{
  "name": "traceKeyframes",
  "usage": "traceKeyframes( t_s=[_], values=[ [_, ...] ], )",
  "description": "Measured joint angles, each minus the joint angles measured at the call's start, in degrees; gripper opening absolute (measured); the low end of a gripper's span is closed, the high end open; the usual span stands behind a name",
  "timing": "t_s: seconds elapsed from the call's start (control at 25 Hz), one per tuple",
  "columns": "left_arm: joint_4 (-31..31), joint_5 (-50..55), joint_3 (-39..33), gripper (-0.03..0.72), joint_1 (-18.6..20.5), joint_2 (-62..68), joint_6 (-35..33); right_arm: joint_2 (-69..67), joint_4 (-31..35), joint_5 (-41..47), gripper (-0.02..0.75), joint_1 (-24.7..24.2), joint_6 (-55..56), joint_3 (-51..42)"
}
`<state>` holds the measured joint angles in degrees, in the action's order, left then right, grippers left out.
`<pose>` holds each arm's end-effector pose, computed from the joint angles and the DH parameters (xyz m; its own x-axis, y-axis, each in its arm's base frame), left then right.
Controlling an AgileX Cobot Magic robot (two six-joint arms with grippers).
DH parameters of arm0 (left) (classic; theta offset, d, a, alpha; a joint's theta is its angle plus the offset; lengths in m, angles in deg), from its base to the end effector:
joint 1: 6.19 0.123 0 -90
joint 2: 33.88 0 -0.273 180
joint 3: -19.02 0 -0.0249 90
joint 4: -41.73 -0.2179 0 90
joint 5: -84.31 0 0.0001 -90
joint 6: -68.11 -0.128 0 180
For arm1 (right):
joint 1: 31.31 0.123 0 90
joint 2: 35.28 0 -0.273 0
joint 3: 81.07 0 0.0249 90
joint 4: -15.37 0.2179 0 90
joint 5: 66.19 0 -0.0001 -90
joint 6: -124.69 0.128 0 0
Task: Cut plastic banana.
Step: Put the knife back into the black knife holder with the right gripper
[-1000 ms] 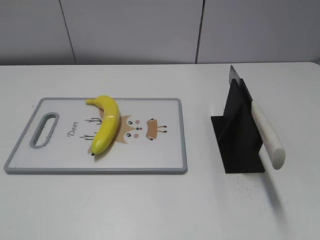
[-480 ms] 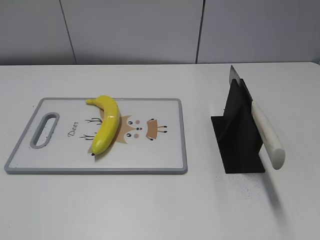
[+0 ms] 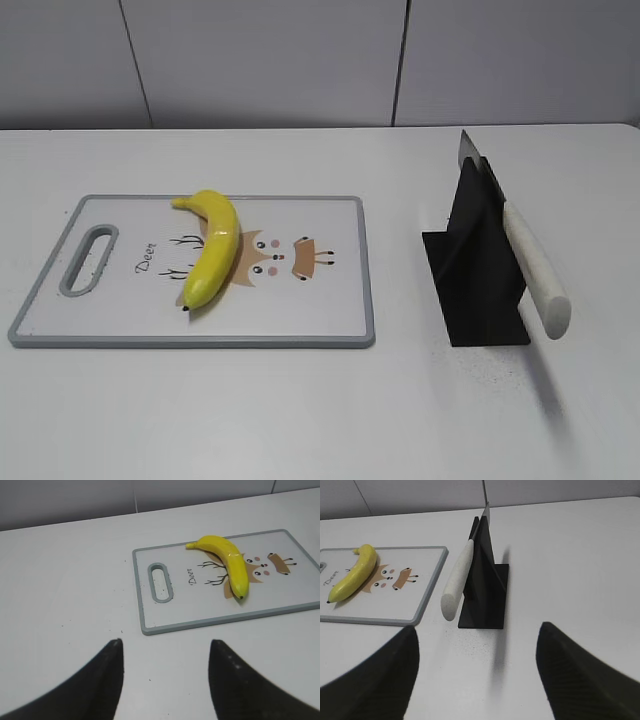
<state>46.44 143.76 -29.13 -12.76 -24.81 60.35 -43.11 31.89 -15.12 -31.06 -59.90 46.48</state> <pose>0.0131 -0.0106 0.2477 -0.4261 0.1429 -0.8933 0.2177 0.9746 0.0521 0.0235 0.0284 0.2467 -0.3649 0.0998 -0.9257 -0.1749 0.9692 0.1734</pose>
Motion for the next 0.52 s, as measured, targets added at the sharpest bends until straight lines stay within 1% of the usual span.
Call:
traceKeyframes(
  t_s=[0.52],
  values=[
    [0.0,0.0,0.0,0.529,0.0,0.0,0.0,0.0,0.0,0.0,0.571,-0.1,0.0,0.0]
  ],
)
